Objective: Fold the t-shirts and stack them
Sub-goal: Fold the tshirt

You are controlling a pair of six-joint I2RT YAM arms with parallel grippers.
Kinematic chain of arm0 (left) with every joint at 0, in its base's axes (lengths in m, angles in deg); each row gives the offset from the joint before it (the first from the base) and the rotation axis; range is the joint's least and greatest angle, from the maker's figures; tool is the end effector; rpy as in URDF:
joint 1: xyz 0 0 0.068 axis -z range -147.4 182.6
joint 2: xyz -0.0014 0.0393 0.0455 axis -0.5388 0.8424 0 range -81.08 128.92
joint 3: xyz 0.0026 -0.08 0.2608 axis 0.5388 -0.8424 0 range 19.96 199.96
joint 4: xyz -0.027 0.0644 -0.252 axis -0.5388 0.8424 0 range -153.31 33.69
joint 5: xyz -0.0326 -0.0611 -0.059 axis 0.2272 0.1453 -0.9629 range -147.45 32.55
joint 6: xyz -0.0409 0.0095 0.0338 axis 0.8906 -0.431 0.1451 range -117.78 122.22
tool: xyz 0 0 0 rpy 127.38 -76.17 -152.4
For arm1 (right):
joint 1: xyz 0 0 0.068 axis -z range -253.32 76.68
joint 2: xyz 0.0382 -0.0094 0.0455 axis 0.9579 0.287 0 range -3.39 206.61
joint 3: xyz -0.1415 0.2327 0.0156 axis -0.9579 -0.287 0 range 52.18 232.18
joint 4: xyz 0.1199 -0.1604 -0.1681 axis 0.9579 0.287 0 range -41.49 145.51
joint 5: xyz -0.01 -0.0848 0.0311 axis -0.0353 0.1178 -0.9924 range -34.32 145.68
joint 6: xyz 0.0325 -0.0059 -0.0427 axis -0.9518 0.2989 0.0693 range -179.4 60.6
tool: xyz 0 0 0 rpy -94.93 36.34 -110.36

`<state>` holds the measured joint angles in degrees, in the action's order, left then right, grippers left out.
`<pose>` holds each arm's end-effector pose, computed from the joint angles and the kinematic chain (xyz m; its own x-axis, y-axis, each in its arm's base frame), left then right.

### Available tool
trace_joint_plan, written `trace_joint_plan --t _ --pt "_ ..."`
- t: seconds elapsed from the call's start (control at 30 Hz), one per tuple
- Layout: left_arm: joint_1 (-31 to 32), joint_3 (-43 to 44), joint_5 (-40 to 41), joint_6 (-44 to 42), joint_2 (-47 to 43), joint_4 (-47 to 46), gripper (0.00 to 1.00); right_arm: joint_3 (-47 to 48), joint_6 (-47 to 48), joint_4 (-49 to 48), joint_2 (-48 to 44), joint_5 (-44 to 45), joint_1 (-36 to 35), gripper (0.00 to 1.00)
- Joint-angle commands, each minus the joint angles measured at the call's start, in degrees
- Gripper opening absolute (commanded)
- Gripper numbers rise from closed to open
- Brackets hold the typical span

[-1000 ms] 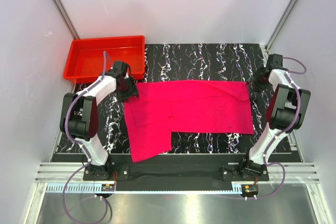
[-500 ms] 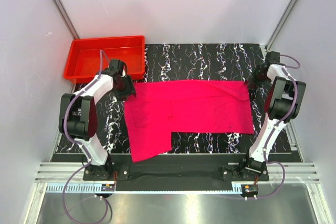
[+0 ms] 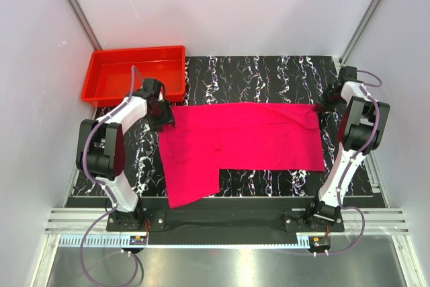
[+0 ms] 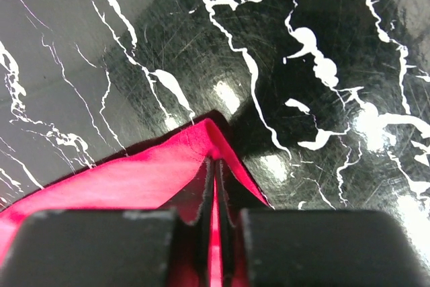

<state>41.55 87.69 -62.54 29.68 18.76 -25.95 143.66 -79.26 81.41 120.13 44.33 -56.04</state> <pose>0.3384 -0.0565 0.1916 -0.9065 -0.3223 -0.2729 -0.2620 0.9360 -0.2353 0.4331 -0.1274 0.1559 -0.7416 0.5795 -0.3378 0.4929 0.8124 0.3116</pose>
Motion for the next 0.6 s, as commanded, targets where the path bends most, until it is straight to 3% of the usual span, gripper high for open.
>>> trace_joint_plan --t 0.0,0.37,0.5,0.57 --pt "-0.07 3.64 2.53 -1.27 1.41 -3.61 0.56 2.3 0.43 1.02 1.1 -0.51 0.13 0.03" --pt "-0.07 5.66 4.99 -1.89 7.47 -8.89 0.52 2.3 -0.36 0.76 2.42 -1.74 0.12 0.0" --pt "-0.07 6.63 4.91 -1.98 8.54 -9.68 0.37 2.3 -0.62 0.67 2.86 -1.57 0.12 0.0" --pt "-0.07 7.07 4.91 -2.06 8.89 -9.68 0.17 2.47 -0.88 0.84 3.12 -0.69 0.12 0.0"
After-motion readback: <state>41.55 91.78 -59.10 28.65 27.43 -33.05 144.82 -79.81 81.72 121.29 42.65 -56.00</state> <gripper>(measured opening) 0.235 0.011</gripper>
